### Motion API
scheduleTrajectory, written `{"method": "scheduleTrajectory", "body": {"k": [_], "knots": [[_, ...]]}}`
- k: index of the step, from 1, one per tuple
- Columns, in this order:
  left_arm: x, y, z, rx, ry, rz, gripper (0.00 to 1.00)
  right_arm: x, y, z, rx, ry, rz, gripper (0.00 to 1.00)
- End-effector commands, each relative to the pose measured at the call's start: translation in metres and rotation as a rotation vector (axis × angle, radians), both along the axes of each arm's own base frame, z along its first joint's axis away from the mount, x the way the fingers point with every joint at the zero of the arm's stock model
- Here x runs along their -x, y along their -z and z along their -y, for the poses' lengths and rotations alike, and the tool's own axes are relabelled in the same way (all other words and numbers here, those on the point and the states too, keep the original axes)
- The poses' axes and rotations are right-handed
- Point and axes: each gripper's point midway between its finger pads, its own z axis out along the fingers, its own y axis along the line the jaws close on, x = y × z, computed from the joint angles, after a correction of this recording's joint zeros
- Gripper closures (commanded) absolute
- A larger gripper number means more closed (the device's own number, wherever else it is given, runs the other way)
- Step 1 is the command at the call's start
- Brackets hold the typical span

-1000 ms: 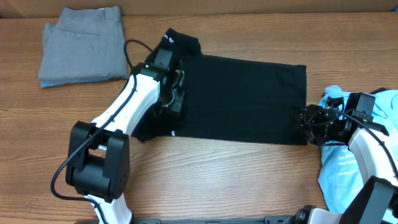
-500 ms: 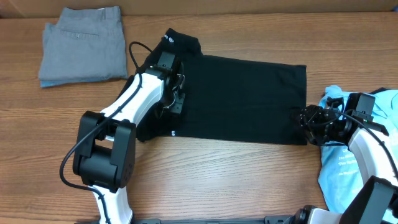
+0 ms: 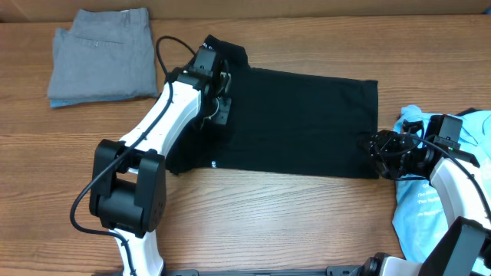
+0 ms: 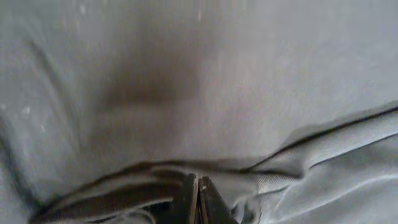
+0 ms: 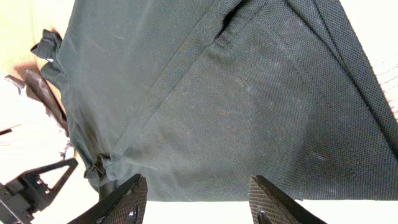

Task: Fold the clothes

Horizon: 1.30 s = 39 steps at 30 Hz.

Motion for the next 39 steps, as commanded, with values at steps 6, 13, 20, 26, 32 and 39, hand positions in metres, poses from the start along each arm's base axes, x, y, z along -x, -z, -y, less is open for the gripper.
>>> {"method": "scheduleTrajectory", "body": {"k": [6,13,20,26,32,39], "knots": [[0.022,-0.006,-0.020,-0.078,0.001,-0.080,0.82,-0.004,-0.009,0.002,0.024,-0.023,0.036,0.44],[0.039,0.015,-0.021,-0.068,0.014,-0.136,0.59,-0.002,-0.007,0.003,0.042,-0.033,0.031,0.43],[0.040,0.031,-0.015,-0.031,0.021,-0.123,0.64,0.000,-0.007,0.002,0.038,-0.033,0.022,0.44],[0.035,0.029,-0.003,0.030,0.031,-0.104,0.96,0.001,-0.006,0.002,0.035,-0.033,0.016,0.44],[0.027,0.018,0.002,0.055,0.032,-0.084,0.96,0.004,-0.005,0.001,0.030,-0.034,0.004,0.44],[-0.006,-0.016,0.009,0.070,0.036,0.028,0.96,0.003,-0.005,0.001,0.031,-0.033,0.004,0.44]]}}
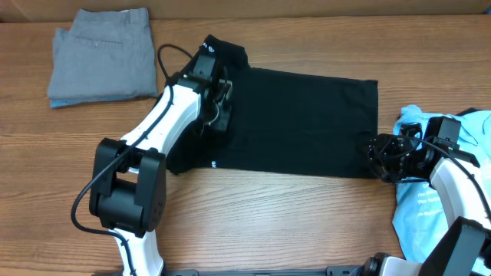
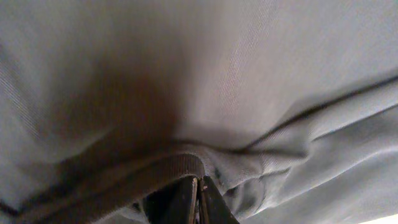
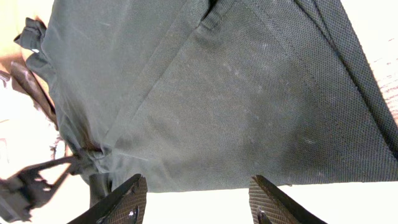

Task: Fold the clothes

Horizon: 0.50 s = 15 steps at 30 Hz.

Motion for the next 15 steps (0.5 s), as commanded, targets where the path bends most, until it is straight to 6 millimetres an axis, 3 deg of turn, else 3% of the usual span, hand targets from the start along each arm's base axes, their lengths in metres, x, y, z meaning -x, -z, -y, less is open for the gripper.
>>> {"method": "scheduleTrajectory", "body": {"k": [1,5,12,15], "knots": [[-0.0231,-0.0271,0.0060,0.036,0.001,0.094,0.96,-0.0071,-0.0096,0.0031,0.024,-0.010,0.041,0.44],[-0.0292,-0.0262,0.0080,0.043,0.001,0.116,0.94,-0.0071,-0.0096,0.0031,0.024,-0.010,0.041,0.44],[-0.0304,-0.0256,0.0084,0.043,0.001,0.120,0.62,-0.0071,-0.0096,0.0031,0.024,-0.010,0.041,0.44],[-0.0260,-0.0251,0.0040,0.026,-0.004,0.099,0.60,-0.0069,-0.0095,0.0031,0.024,-0.010,0.040,0.44]]}}
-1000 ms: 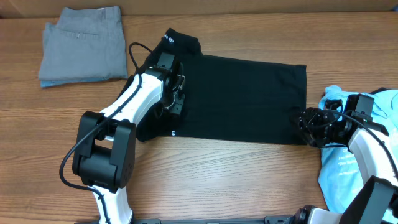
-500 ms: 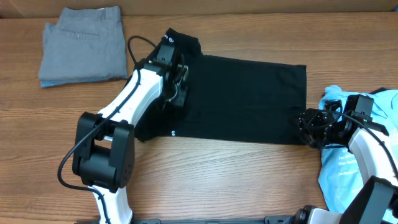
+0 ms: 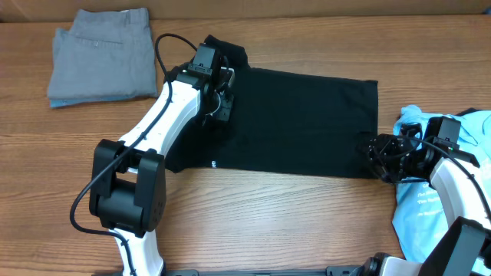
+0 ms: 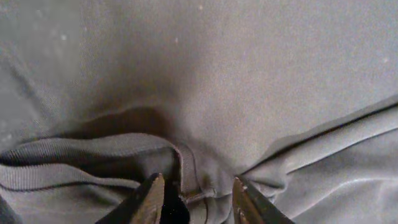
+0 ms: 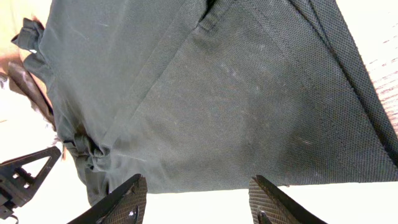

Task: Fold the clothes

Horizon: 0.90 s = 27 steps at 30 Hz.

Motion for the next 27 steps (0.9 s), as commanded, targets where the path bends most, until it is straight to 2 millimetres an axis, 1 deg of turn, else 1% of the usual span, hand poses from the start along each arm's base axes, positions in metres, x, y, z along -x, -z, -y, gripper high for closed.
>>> {"method": "scheduleTrajectory", "body": {"k": [1,4,6,8,11,15,19,21,25,27], "knots": [[0.001,-0.009,-0.007,-0.021,-0.005,-0.003,0.60,-0.007,-0.010,0.002,0.015,-0.010,0.039,0.44],[0.012,-0.004,-0.019,-0.087,-0.008,-0.048,0.60,-0.005,-0.010,0.001,0.013,-0.011,0.033,0.44],[0.017,0.000,-0.019,-0.094,0.034,-0.057,0.60,-0.005,-0.010,0.001,0.013,-0.011,0.033,0.44],[0.019,0.003,-0.017,-0.093,0.039,-0.058,0.62,-0.005,-0.010,0.001,0.013,-0.011,0.034,0.44],[0.023,0.009,-0.010,-0.064,0.054,-0.069,0.64,-0.005,-0.010,0.001,0.013,-0.011,0.032,0.44],[0.026,0.014,-0.007,-0.075,0.079,-0.066,0.62,-0.004,-0.009,0.001,0.011,-0.011,0.029,0.44],[0.027,0.017,-0.011,-0.101,0.082,-0.066,0.57,-0.004,-0.009,0.001,0.011,-0.010,0.029,0.44],[0.029,0.019,-0.012,-0.106,0.092,-0.068,0.57,-0.004,-0.009,0.001,0.011,-0.010,0.029,0.44],[0.034,0.026,-0.012,-0.109,0.097,-0.080,0.66,-0.004,-0.009,0.001,0.011,-0.011,0.028,0.44],[0.037,0.028,-0.011,-0.103,0.099,-0.089,0.78,-0.004,-0.009,0.001,0.011,-0.010,0.027,0.44]]}}
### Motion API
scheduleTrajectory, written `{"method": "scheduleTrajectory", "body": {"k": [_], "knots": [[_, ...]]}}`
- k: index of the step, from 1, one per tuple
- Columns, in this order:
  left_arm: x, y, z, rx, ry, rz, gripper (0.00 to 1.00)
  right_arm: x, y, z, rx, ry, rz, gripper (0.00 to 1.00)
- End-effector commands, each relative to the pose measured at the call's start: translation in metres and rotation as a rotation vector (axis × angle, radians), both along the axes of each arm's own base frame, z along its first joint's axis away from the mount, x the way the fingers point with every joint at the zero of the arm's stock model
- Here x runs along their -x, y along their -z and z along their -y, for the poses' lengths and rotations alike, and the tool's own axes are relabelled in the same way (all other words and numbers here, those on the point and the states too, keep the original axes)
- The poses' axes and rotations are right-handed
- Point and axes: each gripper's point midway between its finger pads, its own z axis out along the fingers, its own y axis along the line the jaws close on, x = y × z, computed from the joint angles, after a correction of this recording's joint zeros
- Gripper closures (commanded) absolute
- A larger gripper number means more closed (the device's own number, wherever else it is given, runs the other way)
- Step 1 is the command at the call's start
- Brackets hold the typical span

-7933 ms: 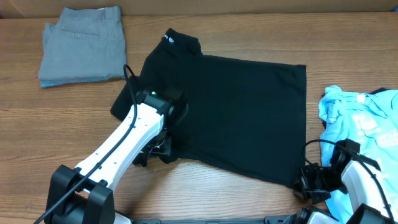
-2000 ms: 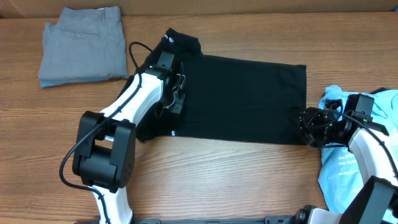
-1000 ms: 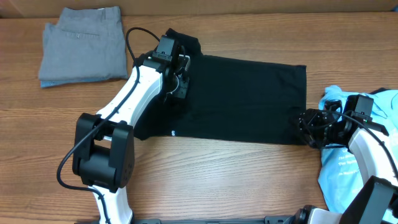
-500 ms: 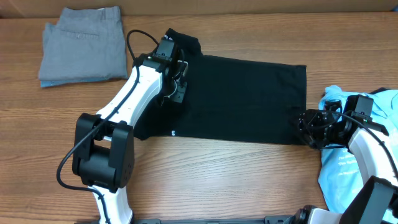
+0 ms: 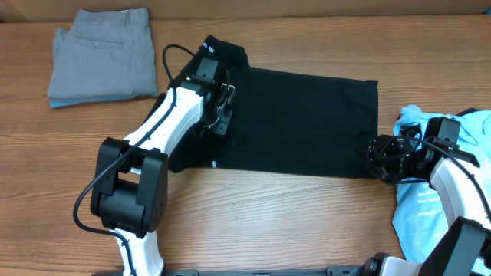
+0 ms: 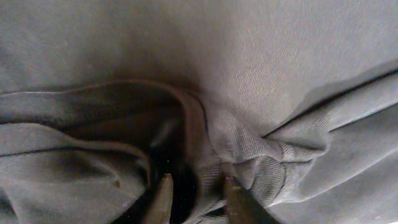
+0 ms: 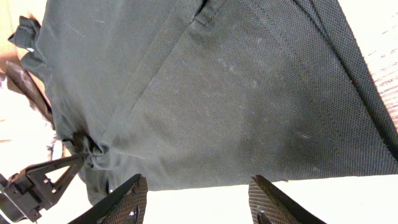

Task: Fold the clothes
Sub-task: 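Keep both grippers holding the folded edge in place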

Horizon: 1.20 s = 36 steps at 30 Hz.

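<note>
A black shirt (image 5: pixel 299 123) lies spread flat across the middle of the table, collar end at the far left. My left gripper (image 5: pixel 221 115) presses down on it near the collar. In the left wrist view its fingers (image 6: pixel 163 198) stand a little apart astride a bunched ridge of black cloth (image 6: pixel 205 143), with a dark gap beside the ridge. My right gripper (image 5: pixel 377 157) is open at the shirt's right hem (image 7: pixel 249 180), both fingers (image 7: pixel 132 199) clear of the cloth.
Folded grey trousers (image 5: pixel 103 54) lie at the far left corner. A light blue garment (image 5: pixel 449 199) is heaped at the right edge under my right arm. Bare wooden table (image 5: pixel 268 222) runs along the front.
My left gripper's fingers stand closer together and sit deeper in the cloth, with a fold bunched up between them. The right gripper stays open at the hem, hardly moved.
My left gripper was shut on a fold of the black shirt near the collar, and still shut 1.4 s ago. Then it stood open over the fold, and now straddles a bunched ridge. The right gripper stayed open at the right hem throughout.
</note>
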Motion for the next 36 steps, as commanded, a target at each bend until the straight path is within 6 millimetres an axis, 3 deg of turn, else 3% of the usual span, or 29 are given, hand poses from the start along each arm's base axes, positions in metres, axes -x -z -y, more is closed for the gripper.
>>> {"method": "scheduleTrajectory", "body": {"k": [1,3,13,19,28,29,30,31,33,36], "knots": [[0.005,0.002,0.003,-0.003,0.030,-0.002,0.88,-0.007,-0.010,0.002,0.016,-0.010,0.041,0.44],[0.002,-0.001,0.004,0.001,0.030,0.011,0.96,-0.007,-0.010,0.002,0.017,-0.010,0.042,0.44],[-0.037,-0.030,0.019,0.061,0.016,0.151,0.96,-0.007,-0.010,0.002,0.016,-0.010,0.039,0.44],[-0.037,-0.029,0.024,0.080,0.023,0.157,0.96,-0.007,-0.010,0.002,0.016,-0.010,0.039,0.44],[-0.036,-0.035,0.051,0.173,0.073,0.166,0.96,-0.007,-0.010,0.002,0.016,-0.010,0.039,0.44],[-0.035,-0.035,0.051,0.171,0.080,0.166,0.92,-0.007,-0.010,0.002,0.016,-0.010,0.039,0.44],[-0.034,-0.034,0.052,0.167,0.090,0.164,0.80,-0.007,-0.010,0.002,0.016,-0.010,0.039,0.44],[-0.033,-0.033,0.052,0.157,0.093,0.163,0.59,-0.007,-0.010,0.002,0.016,-0.010,0.039,0.44],[-0.033,-0.032,0.048,0.138,0.088,0.161,0.41,-0.007,-0.010,0.002,0.016,-0.010,0.039,0.44],[-0.036,-0.030,0.027,0.043,0.051,0.168,0.35,-0.006,-0.010,0.002,0.015,-0.010,0.038,0.44]]}}
